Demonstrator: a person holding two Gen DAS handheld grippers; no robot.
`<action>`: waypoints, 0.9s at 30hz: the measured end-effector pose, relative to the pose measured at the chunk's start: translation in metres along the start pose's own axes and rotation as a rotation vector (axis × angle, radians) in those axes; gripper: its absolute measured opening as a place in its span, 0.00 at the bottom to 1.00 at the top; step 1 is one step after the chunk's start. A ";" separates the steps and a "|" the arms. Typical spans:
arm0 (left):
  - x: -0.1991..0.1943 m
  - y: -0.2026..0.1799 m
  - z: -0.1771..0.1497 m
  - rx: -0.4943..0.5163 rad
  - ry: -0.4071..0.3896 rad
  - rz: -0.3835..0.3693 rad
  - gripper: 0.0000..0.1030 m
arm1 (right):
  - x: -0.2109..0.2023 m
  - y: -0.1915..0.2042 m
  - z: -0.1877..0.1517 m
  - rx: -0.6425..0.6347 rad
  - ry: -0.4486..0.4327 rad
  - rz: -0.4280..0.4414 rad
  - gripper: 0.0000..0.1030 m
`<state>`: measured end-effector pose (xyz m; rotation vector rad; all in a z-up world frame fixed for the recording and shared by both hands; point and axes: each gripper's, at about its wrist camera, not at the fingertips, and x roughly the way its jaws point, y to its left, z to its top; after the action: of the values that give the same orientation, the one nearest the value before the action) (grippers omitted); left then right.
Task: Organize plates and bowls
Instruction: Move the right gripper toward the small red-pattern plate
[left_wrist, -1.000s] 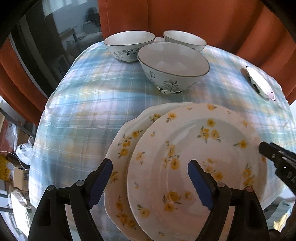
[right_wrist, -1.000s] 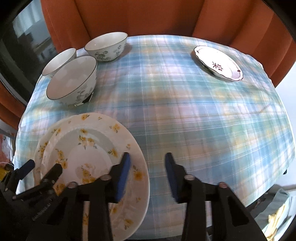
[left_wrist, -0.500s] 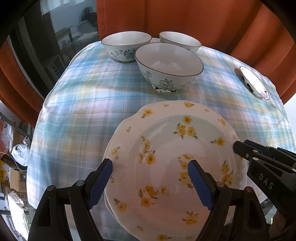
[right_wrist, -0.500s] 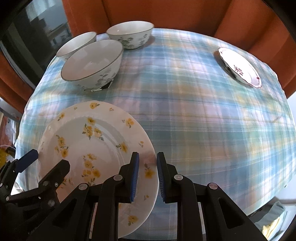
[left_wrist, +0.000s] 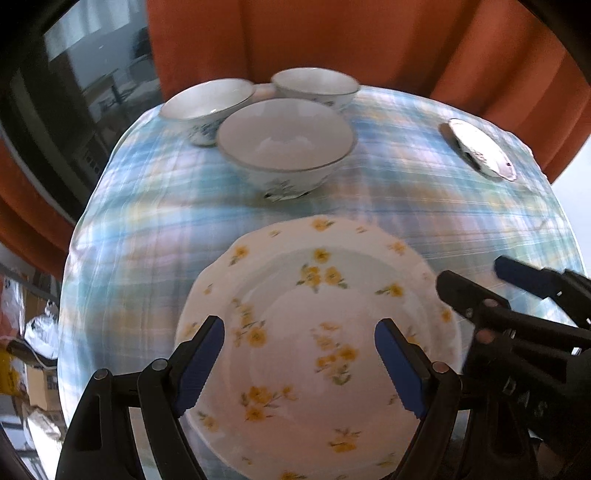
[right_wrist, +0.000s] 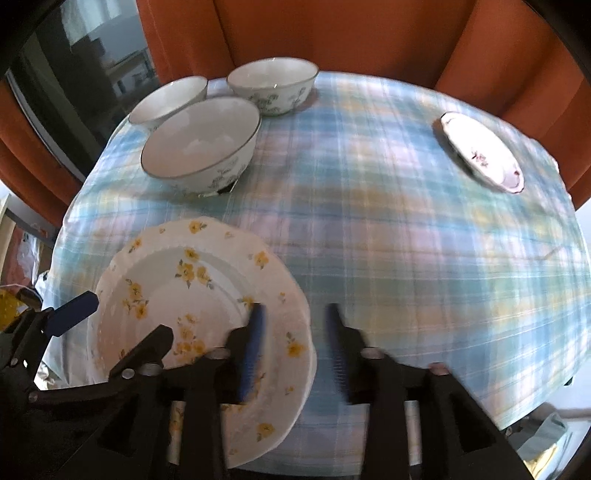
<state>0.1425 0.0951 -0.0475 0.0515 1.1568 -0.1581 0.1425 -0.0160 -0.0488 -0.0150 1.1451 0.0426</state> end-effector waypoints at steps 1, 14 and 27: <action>-0.001 -0.004 0.002 0.004 -0.002 -0.004 0.83 | -0.004 -0.003 0.001 0.001 -0.021 -0.016 0.68; -0.011 -0.078 0.038 0.010 -0.051 -0.002 0.87 | -0.026 -0.075 0.020 0.035 -0.097 0.057 0.68; -0.005 -0.161 0.073 -0.003 -0.083 0.050 0.87 | -0.030 -0.166 0.037 0.082 -0.107 0.096 0.68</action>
<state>0.1827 -0.0723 -0.0064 0.0708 1.0715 -0.1138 0.1711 -0.1818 -0.0080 0.1137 1.0394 0.0805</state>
